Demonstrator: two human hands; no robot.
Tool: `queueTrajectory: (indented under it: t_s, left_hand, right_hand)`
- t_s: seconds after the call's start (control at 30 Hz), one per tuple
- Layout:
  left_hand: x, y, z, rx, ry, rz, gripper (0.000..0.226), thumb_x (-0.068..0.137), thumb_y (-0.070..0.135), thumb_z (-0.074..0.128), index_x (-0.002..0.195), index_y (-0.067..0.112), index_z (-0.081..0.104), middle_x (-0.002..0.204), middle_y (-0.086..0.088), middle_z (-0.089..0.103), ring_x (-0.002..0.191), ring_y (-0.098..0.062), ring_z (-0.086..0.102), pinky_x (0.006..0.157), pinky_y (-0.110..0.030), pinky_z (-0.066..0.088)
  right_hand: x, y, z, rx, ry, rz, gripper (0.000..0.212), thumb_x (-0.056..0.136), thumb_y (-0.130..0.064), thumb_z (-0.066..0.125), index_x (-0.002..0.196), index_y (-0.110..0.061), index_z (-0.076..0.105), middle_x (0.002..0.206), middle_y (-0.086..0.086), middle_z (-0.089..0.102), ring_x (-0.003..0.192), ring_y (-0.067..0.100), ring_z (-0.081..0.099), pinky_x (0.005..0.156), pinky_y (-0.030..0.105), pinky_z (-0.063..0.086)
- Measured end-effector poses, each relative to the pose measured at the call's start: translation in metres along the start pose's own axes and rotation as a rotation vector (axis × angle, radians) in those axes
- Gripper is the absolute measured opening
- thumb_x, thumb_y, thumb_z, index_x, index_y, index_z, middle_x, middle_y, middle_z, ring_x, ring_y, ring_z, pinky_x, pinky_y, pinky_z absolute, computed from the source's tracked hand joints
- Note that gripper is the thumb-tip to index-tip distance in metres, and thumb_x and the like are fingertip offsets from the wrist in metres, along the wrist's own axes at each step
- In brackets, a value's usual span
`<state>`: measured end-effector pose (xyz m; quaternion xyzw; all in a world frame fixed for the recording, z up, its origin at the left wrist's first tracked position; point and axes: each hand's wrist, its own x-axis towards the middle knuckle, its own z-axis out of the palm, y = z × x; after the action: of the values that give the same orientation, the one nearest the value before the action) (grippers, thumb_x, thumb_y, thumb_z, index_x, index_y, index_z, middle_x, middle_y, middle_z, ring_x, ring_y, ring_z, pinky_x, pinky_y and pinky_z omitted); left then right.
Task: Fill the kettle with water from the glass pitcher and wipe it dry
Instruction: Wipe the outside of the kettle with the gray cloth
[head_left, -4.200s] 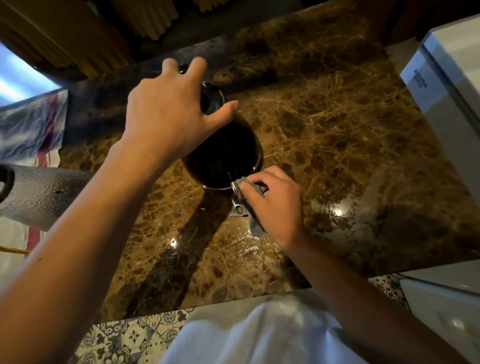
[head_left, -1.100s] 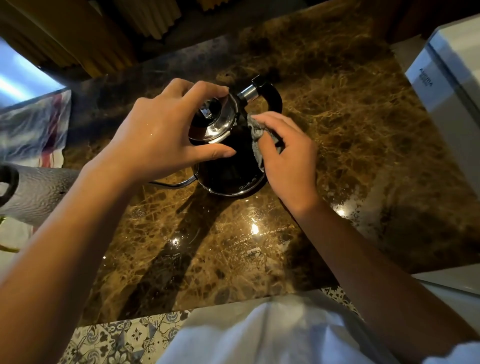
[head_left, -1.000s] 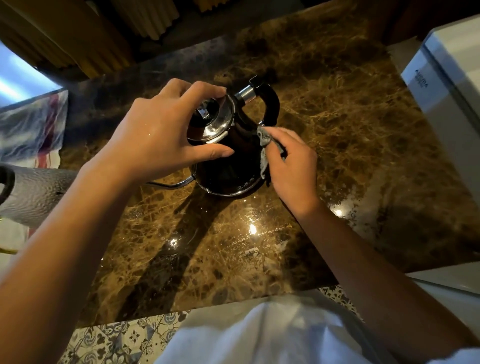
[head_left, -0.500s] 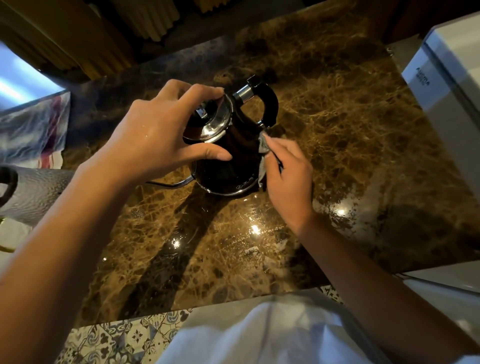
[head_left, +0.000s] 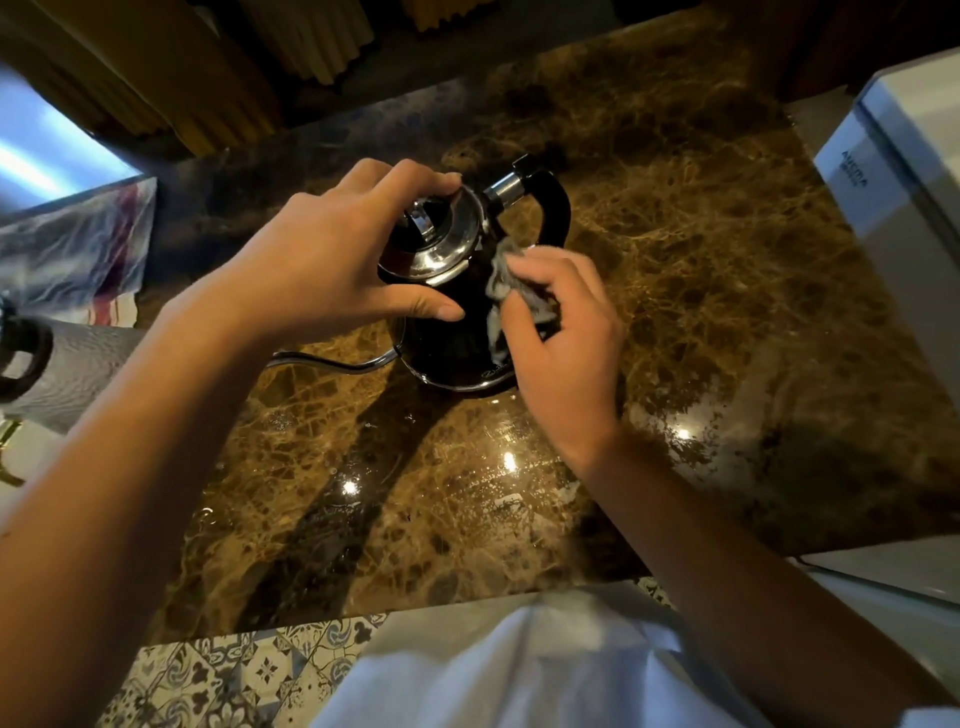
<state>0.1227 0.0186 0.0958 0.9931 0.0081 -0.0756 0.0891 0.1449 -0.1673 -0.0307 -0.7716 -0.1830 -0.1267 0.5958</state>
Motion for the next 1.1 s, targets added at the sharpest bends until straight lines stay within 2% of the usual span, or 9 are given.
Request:
queueTrajectory:
  t_s: [0.13, 0.27, 0.43, 0.67, 0.8, 0.9, 0.97, 1.03, 1.1]
  left_hand:
    - [0.000, -0.004, 0.002, -0.005, -0.004, 0.008, 0.104, 0.064, 0.082, 0.056, 0.154, 0.039, 0.027, 0.158, -0.004, 0.039, 0.118, -0.033, 0.063, 0.084, -0.035, 0.046]
    - [0.000, -0.004, 0.004, -0.001, 0.014, 0.009, 0.102, 0.067, 0.082, 0.055, 0.155, 0.038, 0.028, 0.158, -0.004, 0.039, 0.115, -0.032, 0.063, 0.081, -0.034, 0.045]
    - [0.000, -0.005, 0.003, -0.039, 0.026, 0.014, 0.095, 0.071, 0.084, 0.053, 0.151, 0.036, 0.034, 0.154, -0.003, 0.044, 0.116, -0.025, 0.060, 0.083, -0.033, 0.042]
    - [0.001, -0.008, 0.003, -0.164, 0.115, -0.031, 0.070, 0.086, 0.074, 0.049, 0.141, 0.031, 0.046, 0.138, -0.002, 0.059, 0.104, -0.013, 0.054, 0.081, -0.032, 0.039]
    - [-0.004, -0.004, 0.009, -0.225, 0.147, -0.057, 0.069, 0.088, 0.075, 0.046, 0.144, 0.035, 0.044, 0.139, 0.001, 0.060, 0.108, -0.015, 0.056, 0.084, -0.036, 0.043]
    - [-0.012, 0.001, 0.018, -0.260, 0.302, -0.104, 0.062, 0.092, 0.070, 0.053, 0.138, 0.029, 0.054, 0.134, 0.002, 0.062, 0.115, -0.018, 0.061, 0.094, -0.045, 0.053]
    - [-0.018, 0.006, 0.024, -0.258, 0.466, -0.155, 0.054, 0.094, 0.063, 0.059, 0.127, 0.022, 0.063, 0.128, -0.001, 0.063, 0.110, -0.017, 0.063, 0.093, -0.047, 0.056]
    - [-0.025, 0.012, 0.027, -0.272, 0.604, -0.179, 0.046, 0.094, 0.057, 0.064, 0.118, 0.018, 0.067, 0.121, -0.003, 0.063, 0.103, -0.017, 0.064, 0.088, -0.044, 0.057]
    - [-0.030, 0.017, 0.027, -0.266, 0.702, -0.186, 0.040, 0.095, 0.052, 0.067, 0.111, 0.016, 0.069, 0.113, -0.004, 0.064, 0.096, -0.016, 0.064, 0.082, -0.037, 0.056]
  right_hand:
    - [-0.022, 0.022, -0.004, -0.048, -0.024, 0.168, 0.023, 0.099, -0.001, 0.063, 0.121, -0.004, 0.071, 0.123, 0.008, 0.064, 0.115, 0.013, 0.063, 0.100, 0.021, 0.051]
    - [-0.027, 0.032, -0.015, -0.118, -0.118, 0.336, 0.021, 0.097, -0.013, 0.067, 0.117, -0.017, 0.070, 0.120, -0.002, 0.065, 0.109, 0.011, 0.064, 0.094, 0.038, 0.057]
    - [-0.021, 0.009, -0.012, 0.032, -0.040, 0.219, 0.017, 0.088, -0.009, 0.072, 0.103, -0.018, 0.072, 0.111, -0.007, 0.061, 0.102, 0.006, 0.065, 0.088, 0.026, 0.057]
    - [-0.067, 0.013, -0.006, -0.099, -0.215, 0.190, 0.017, 0.088, -0.008, 0.076, 0.099, -0.020, 0.078, 0.113, -0.005, 0.060, 0.103, 0.015, 0.064, 0.086, 0.040, 0.059]
    - [-0.041, 0.008, -0.022, 0.003, -0.162, 0.216, 0.024, 0.093, -0.009, 0.067, 0.105, -0.028, 0.071, 0.123, -0.012, 0.058, 0.107, 0.006, 0.065, 0.086, 0.031, 0.062]
    - [0.016, 0.002, -0.035, 0.068, 0.061, 0.121, 0.033, 0.094, 0.000, 0.059, 0.118, -0.021, 0.069, 0.128, -0.003, 0.059, 0.113, -0.001, 0.060, 0.095, 0.012, 0.052]
    - [0.057, 0.005, -0.039, 0.034, 0.109, 0.087, 0.036, 0.094, 0.001, 0.056, 0.122, -0.016, 0.071, 0.127, -0.002, 0.060, 0.117, 0.003, 0.060, 0.100, 0.015, 0.050]
    - [0.088, 0.006, -0.039, 0.041, 0.051, 0.119, 0.037, 0.095, 0.001, 0.054, 0.122, -0.018, 0.072, 0.125, -0.004, 0.062, 0.119, 0.008, 0.061, 0.104, 0.026, 0.051]
    - [0.110, 0.009, -0.030, 0.071, -0.102, 0.167, 0.038, 0.095, 0.002, 0.052, 0.118, -0.019, 0.074, 0.120, -0.006, 0.066, 0.114, 0.005, 0.064, 0.102, 0.024, 0.052]
